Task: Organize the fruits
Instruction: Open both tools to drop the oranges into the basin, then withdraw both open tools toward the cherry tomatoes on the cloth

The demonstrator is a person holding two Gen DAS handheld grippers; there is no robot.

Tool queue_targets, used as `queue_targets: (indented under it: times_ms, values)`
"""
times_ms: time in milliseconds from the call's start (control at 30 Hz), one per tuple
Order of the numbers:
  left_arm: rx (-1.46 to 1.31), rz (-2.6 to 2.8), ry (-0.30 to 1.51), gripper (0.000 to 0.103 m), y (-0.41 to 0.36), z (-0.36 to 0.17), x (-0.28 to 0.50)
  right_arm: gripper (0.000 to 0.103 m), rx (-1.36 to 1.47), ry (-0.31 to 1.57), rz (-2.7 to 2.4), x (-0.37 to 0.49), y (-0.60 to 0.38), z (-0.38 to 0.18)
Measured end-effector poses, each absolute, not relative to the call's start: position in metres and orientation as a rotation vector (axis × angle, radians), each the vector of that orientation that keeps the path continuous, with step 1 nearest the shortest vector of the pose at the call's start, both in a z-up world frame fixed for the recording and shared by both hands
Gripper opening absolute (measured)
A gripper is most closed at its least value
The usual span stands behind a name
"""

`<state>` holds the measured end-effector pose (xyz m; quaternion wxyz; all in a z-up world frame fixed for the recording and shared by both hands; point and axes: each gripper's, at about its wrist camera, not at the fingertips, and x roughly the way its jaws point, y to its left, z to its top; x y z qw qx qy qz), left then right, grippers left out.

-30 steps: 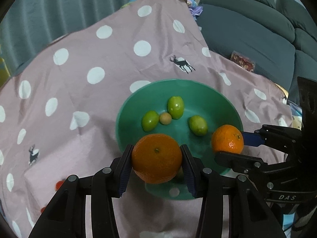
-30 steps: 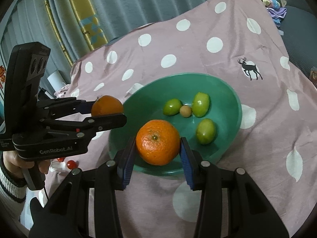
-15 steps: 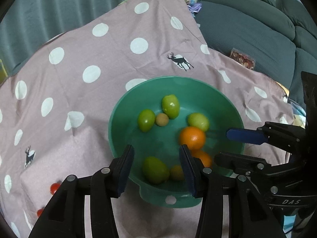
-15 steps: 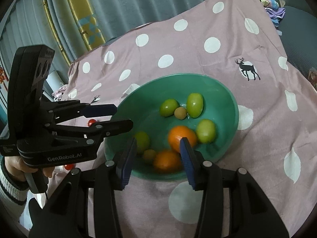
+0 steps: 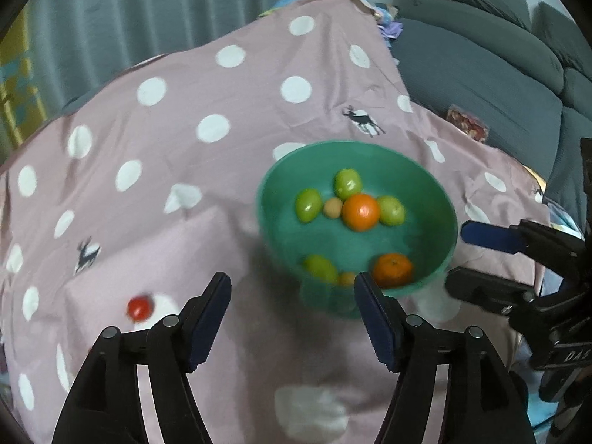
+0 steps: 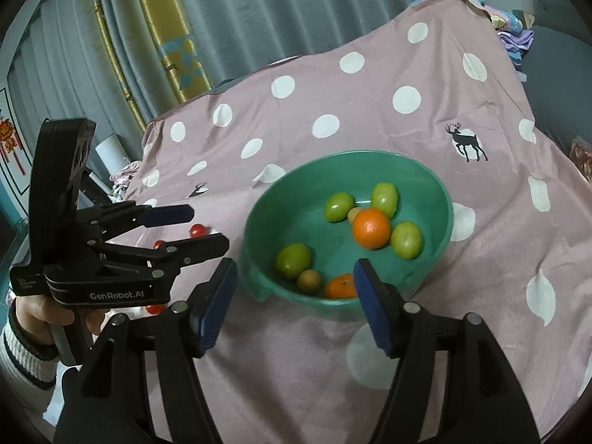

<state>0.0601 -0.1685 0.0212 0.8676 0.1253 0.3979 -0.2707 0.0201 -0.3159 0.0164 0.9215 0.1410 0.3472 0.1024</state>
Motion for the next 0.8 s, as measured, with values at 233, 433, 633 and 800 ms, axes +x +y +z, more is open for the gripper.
queue_targets:
  times_ms: [233, 433, 633, 800]
  values:
    - [0.214, -0.496, 0.87, 0.069, -0.117, 0.013, 0.039, 0.067, 0.293, 0.735, 0.243, 0.007, -0.296, 0.019]
    - [0.145, -0.326, 0.913, 0.069, -0.032, 0.007, 0.025, 0.068, 0.261, 0.759, 0.278, -0.005, -0.278, 0.018]
    - [0.037, -0.163, 0.947, 0.069, 0.042, 0.0, 0.001, 0.068, 0.264, 0.783, 0.304, -0.007, -0.267, 0.013]
    - [0.0, -0.134, 0.971, 0.069, 0.061, -0.011, -0.015, 0.068, 0.245, 0.81, 0.344, -0.006, -0.249, 0.01]
